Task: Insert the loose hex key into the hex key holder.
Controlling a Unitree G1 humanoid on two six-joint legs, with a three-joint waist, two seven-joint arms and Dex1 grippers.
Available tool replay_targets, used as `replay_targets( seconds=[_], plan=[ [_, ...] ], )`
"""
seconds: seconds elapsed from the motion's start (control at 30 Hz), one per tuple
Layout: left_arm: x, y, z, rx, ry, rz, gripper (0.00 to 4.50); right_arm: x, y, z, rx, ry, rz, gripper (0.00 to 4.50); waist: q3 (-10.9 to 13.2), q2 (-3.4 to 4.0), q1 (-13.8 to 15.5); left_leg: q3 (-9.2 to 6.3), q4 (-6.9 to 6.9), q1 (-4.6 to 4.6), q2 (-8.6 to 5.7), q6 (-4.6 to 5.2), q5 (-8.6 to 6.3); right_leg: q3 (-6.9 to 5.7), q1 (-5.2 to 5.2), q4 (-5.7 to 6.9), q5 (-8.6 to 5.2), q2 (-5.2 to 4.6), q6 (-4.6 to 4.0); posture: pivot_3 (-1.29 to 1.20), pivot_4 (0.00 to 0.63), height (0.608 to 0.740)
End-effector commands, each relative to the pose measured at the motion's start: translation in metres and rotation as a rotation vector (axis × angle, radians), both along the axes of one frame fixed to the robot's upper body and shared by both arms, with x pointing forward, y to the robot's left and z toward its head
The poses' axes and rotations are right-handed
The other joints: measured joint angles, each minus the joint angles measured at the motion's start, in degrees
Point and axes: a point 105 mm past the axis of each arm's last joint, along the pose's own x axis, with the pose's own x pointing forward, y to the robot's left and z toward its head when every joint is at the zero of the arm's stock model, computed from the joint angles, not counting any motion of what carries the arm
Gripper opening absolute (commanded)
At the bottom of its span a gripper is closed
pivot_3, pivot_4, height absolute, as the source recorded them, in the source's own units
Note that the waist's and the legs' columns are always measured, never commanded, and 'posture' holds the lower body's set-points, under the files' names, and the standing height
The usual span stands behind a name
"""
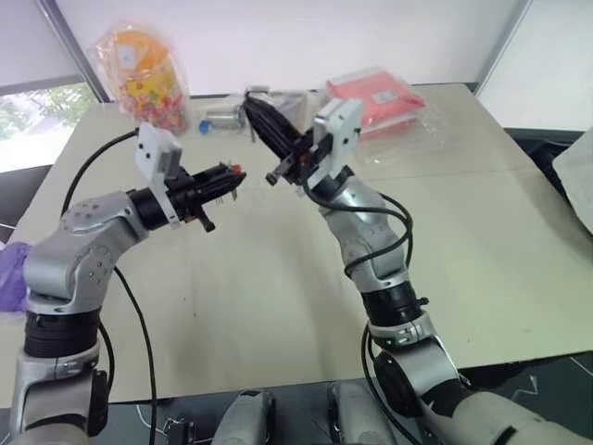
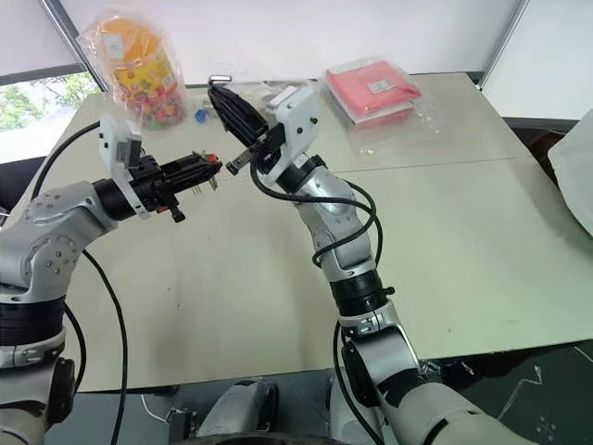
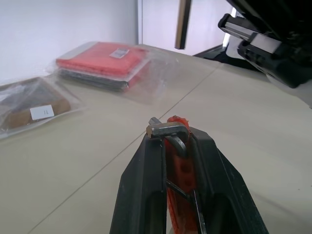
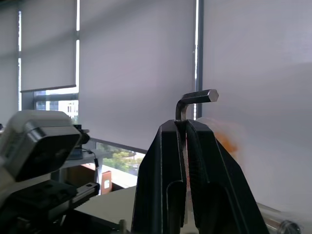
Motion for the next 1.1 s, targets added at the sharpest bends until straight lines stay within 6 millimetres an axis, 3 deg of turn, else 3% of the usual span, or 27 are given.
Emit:
replay_targets(
  seconds=[0.03,0.63,1.1],
  plan=[
    [-0.001,-0.004,0.011,0.003,-0.052,-0.017,0.11,-0.015,0.005,0.011,0.013,-0.051,0.053,0.03,0.00,0.00,-0.08,0.00,-0.01,0.00,0.00,0.00,0.00,0.00,-0.01,0.00,0.00,0.00,0.00,0.00,0.150,0.740],
    [-0.004,-0.008,0.013,-0.004,-0.053,-0.032,0.11,-0.018,0.018,-0.001,-0.004,-0.029,0.073,0.03,0.00,0.00,-0.03,0.00,-0.01,-0.01,0.00,0.00,0.00,0.00,-0.07,0.08,0.00,-0.01,0.00,0.00,0.150,0.740],
    [-0.007,-0.009,0.013,-0.014,-0.053,-0.032,0.11,-0.009,0.020,-0.016,-0.026,-0.009,0.048,0.03,0.00,0.00,-0.04,0.00,-0.01,-0.01,0.00,0.00,0.00,0.00,-0.07,0.08,0.00,-0.01,0.00,0.00,0.150,0.740]
  ],
)
